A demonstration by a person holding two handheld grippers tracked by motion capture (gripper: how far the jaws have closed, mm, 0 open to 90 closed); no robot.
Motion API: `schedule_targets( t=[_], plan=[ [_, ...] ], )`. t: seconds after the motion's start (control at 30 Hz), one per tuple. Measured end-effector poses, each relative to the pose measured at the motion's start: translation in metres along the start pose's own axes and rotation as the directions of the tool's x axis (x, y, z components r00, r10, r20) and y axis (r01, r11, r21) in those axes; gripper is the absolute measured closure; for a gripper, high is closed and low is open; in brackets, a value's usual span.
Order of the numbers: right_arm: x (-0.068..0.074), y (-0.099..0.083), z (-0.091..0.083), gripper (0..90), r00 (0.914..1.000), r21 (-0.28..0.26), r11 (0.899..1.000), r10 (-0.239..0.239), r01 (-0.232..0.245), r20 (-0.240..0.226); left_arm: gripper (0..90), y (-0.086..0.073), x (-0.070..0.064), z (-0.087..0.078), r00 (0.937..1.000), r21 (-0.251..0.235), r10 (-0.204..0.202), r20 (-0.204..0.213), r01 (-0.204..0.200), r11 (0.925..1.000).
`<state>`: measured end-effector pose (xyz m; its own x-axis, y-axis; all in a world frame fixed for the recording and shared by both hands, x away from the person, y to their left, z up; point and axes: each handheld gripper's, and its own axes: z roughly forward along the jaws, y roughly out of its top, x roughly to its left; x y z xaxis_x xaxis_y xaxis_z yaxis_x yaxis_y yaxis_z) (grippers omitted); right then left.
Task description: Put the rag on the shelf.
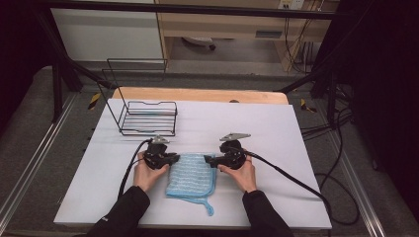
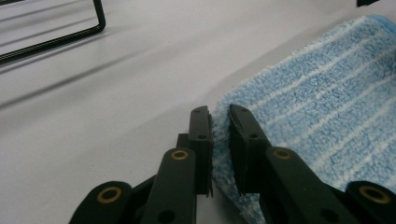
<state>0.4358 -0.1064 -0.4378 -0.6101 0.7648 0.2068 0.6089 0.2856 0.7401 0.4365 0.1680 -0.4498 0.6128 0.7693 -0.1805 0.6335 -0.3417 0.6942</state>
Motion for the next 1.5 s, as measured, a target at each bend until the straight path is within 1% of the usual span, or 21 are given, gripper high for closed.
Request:
schedule_targets(
  t=[0.07,0.17,0.3,0.43,0.7,0.77,0.93,1.03,1.2,1.37,1.5],
  plan=[
    [-0.001,-0.002,0.004,26.4,1.0,0.022,1.0,-0.003,0.002,0.006,79.1,0.0,0.0,0.0,1.0,-0.002,0.002,0.002,-0.002,1.0],
    [-0.002,-0.004,0.007,29.8,1.0,0.04,0.999,0.005,-0.005,-0.001,79.1,0.0,0.0,0.0,1.0,-0.003,0.006,0.004,-0.006,1.0],
    [0.0,-0.006,0.01,34.6,0.9996,0.035,0.999,0.025,-0.024,-0.016,79.0,-0.001,0.0,0.0,1.0,-0.006,0.008,0.0,-0.008,1.0],
    [0.0,-0.007,0.012,40.6,0.9993,0.046,0.998,0.033,-0.032,-0.021,78.9,-0.001,0.0,0.0,1.0,-0.007,0.006,0.002,-0.006,1.0],
    [0.001,-0.008,0.013,56.6,0.9945,0.065,0.994,0.087,-0.083,-0.059,78.9,-0.001,0.001,0.0,1.0,-0.005,0.003,0.004,-0.003,1.0],
    [0.002,-0.009,0.012,59.5,0.9935,0.069,0.993,0.1,-0.096,-0.054,78.9,-0.001,0.0,0.0,1.0,-0.004,0.005,0.003,-0.005,1.0],
    [0.003,-0.009,0.012,66.4,0.9893,0.086,0.988,0.133,-0.127,-0.062,79.0,-0.001,0.0,0.0,1.0,-0.005,0.001,0.001,-0.001,1.0],
    [0.003,-0.009,0.012,70.2,0.9881,0.09,0.987,0.138,-0.132,-0.067,79.7,0.0,0.001,-0.001,1.0,-0.006,-0.005,0.009,0.005,1.0],
    [0.003,-0.009,0.013,74.3,0.9844,0.096,0.984,0.156,-0.148,-0.081,81.4,0.0,0.001,-0.001,0.9998,-0.009,-0.014,0.015,0.014,0.9999],
    [0.002,-0.009,0.012,77.3,0.982,0.095,0.982,0.169,-0.16,-0.086,82.8,0.0,0.004,-0.003,0.999,-0.012,-0.029,0.034,0.029,0.9995],
    [0.002,-0.009,0.011,78.4,0.9812,0.084,0.983,0.171,-0.163,-0.09,83.3,0.001,0.004,-0.006,0.9987,-0.02,-0.031,0.04,0.032,0.9993]
  ],
)
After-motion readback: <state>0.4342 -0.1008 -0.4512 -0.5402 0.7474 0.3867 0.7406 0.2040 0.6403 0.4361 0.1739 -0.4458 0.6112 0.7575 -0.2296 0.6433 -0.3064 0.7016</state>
